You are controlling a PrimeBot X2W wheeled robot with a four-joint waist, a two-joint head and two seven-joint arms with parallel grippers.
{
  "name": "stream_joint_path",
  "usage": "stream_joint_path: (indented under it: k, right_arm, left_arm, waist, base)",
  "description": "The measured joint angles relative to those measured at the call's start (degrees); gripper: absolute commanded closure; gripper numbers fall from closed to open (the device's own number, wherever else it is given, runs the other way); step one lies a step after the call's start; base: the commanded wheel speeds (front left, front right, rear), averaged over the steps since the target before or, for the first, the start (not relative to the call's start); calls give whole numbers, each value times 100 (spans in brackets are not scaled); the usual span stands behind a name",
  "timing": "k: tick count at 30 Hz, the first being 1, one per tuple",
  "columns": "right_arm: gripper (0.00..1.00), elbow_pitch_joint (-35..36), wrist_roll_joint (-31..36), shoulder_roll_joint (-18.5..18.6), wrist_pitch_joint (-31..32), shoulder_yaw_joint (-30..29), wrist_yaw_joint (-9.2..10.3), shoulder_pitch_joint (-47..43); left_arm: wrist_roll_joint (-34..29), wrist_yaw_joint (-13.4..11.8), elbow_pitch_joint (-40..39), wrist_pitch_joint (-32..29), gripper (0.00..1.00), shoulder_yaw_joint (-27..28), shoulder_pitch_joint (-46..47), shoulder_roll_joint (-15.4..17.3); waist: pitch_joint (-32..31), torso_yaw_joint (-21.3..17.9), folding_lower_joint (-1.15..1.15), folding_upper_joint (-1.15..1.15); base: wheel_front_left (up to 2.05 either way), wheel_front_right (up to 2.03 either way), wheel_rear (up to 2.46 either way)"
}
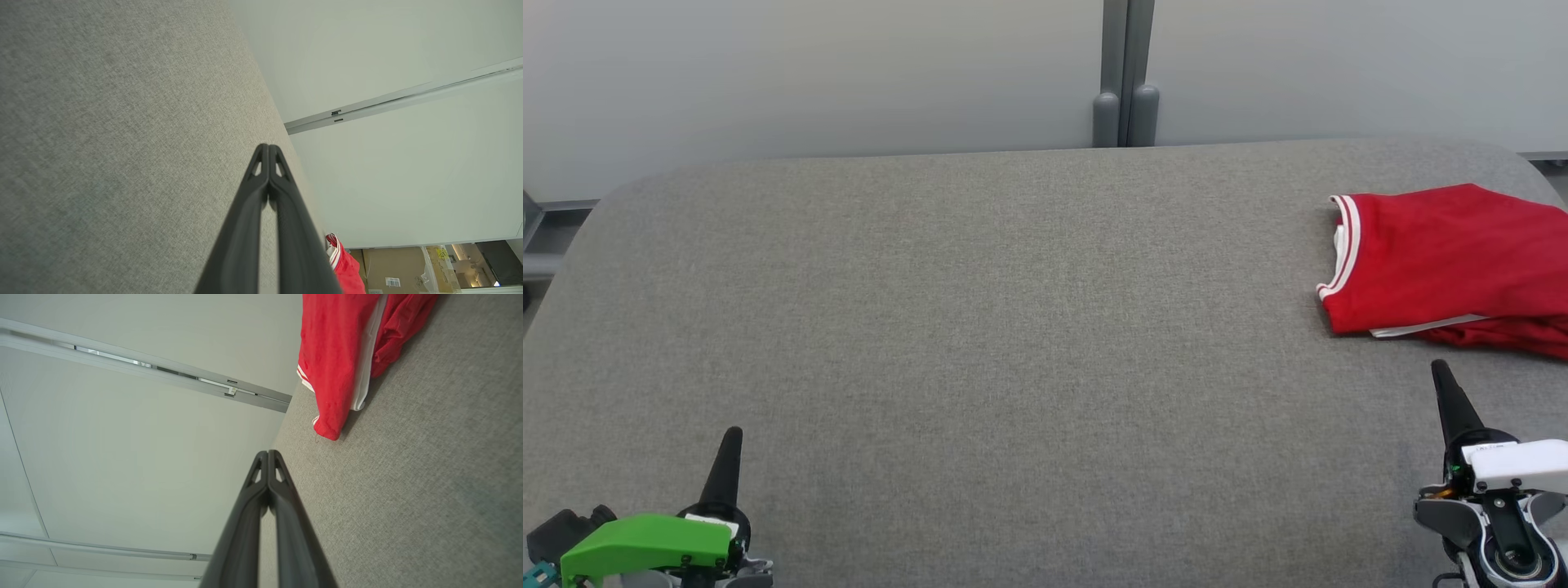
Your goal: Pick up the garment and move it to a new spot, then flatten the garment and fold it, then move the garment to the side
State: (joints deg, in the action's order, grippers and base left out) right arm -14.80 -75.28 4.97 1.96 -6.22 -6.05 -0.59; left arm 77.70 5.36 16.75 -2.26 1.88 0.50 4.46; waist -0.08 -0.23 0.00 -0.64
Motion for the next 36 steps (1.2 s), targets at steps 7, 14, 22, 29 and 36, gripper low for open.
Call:
stream_joint_path:
  k: [7,14,22,29,36]
  right_arm:
    - [100,-38,-476,-102,123,-56,-33,116]
    - [100,-54,-881,-146,236,-90,-48,194]
    - [100,-89,-1386,-226,389,-141,-51,343]
    - [100,-103,-1630,-293,447,-169,-59,392]
    - [100,-103,-1631,-293,447,-171,-59,392]
  left_arm:
    - [392,47,-27,-122,100,78,87,-51]
    - [736,69,-36,-231,100,170,116,-140]
    - [1168,123,-57,-385,100,246,262,-182]
    - [1391,170,-60,-426,100,323,277,-208]
    - [1391,170,-62,-426,100,323,279,-210]
  waist:
    - [7,7,0,0]
    - [13,13,0,0]
    - [21,21,0,0]
    - [24,24,0,0]
    - [24,24,0,0]
  base:
    - [0,0,0]
    - [0,0,0]
    - [0,0,0]
    - [0,0,0]
    - [0,0,0]
